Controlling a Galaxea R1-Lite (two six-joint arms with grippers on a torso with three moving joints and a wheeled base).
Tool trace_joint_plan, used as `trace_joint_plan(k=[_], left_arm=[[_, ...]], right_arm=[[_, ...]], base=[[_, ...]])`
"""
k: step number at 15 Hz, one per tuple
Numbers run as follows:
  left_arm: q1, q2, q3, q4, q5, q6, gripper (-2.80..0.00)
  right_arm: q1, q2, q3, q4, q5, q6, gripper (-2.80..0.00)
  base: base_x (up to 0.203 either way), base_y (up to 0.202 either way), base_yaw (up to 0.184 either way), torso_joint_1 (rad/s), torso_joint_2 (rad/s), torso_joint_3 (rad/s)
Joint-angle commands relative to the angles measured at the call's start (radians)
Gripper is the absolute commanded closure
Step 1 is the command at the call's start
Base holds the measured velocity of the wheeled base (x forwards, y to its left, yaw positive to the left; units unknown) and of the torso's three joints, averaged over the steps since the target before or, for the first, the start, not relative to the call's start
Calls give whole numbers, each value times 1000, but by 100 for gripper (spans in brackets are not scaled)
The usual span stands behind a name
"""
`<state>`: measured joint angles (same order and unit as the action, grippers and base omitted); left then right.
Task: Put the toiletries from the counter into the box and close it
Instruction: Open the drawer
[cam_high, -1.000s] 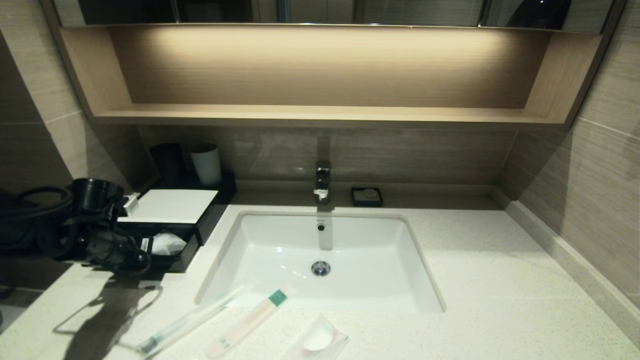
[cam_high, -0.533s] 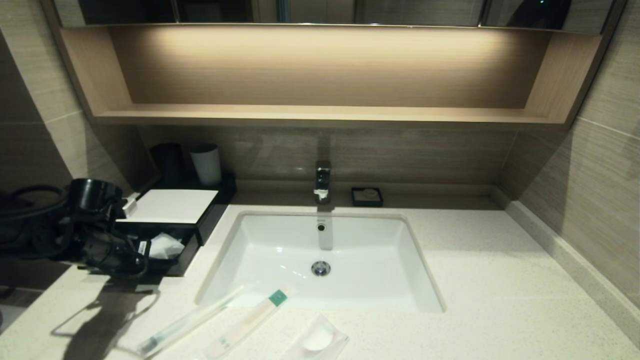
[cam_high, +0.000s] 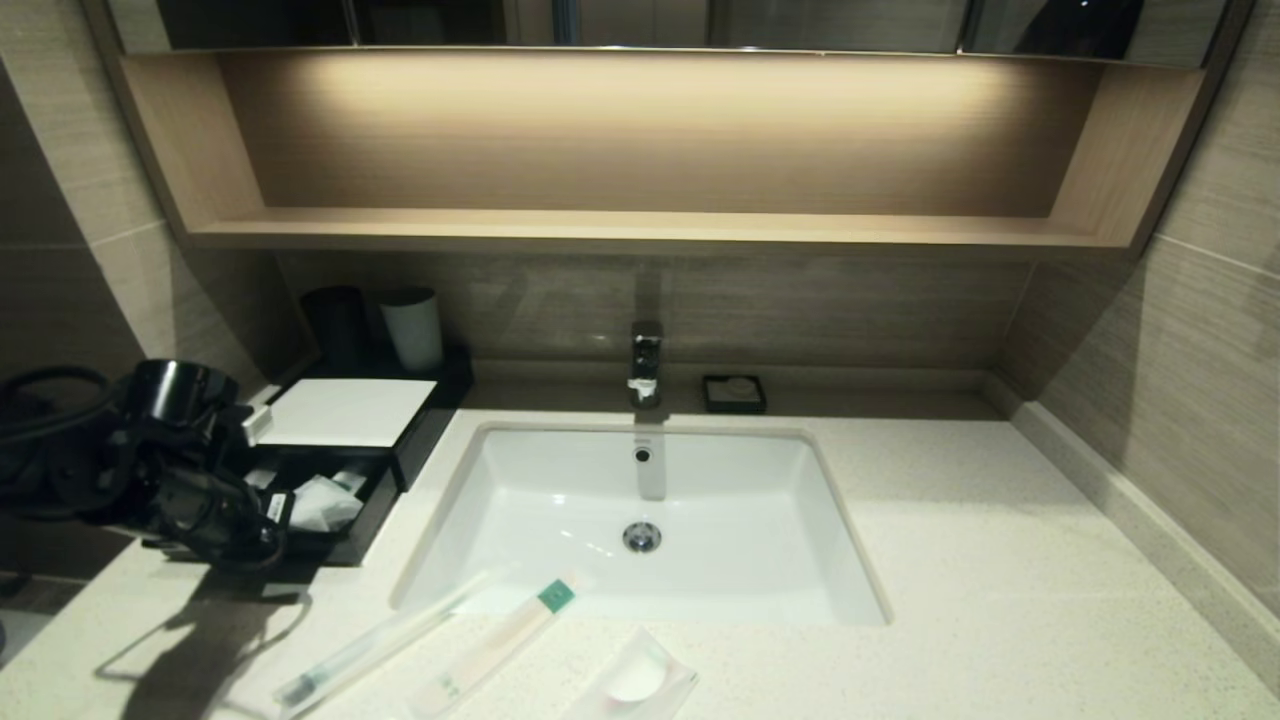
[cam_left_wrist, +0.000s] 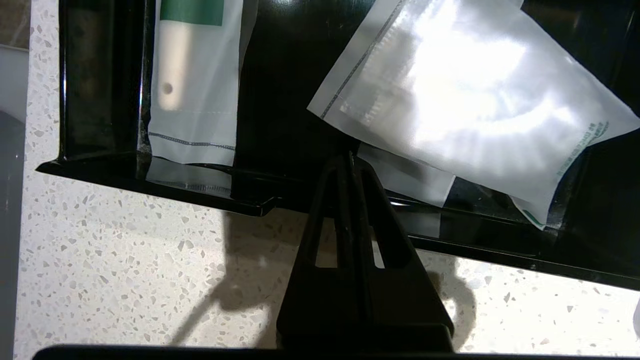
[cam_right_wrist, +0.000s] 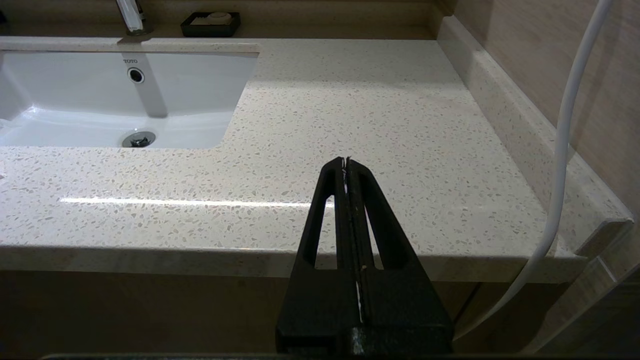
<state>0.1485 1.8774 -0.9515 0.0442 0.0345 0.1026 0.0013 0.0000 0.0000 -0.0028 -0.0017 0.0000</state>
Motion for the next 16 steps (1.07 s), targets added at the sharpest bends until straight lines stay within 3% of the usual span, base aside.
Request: trace_joint_plan(k=[1,16], left_arm=[[2,-12,2,17,-1,4,0],[3,-86,16,178,-1,37,0]], right_arm=[[0,0,2,0,0,0,0],[0,0,2,0,0,0,0]], base=[[0,0,0,0,0,0],[0,0,0,0,0,0]])
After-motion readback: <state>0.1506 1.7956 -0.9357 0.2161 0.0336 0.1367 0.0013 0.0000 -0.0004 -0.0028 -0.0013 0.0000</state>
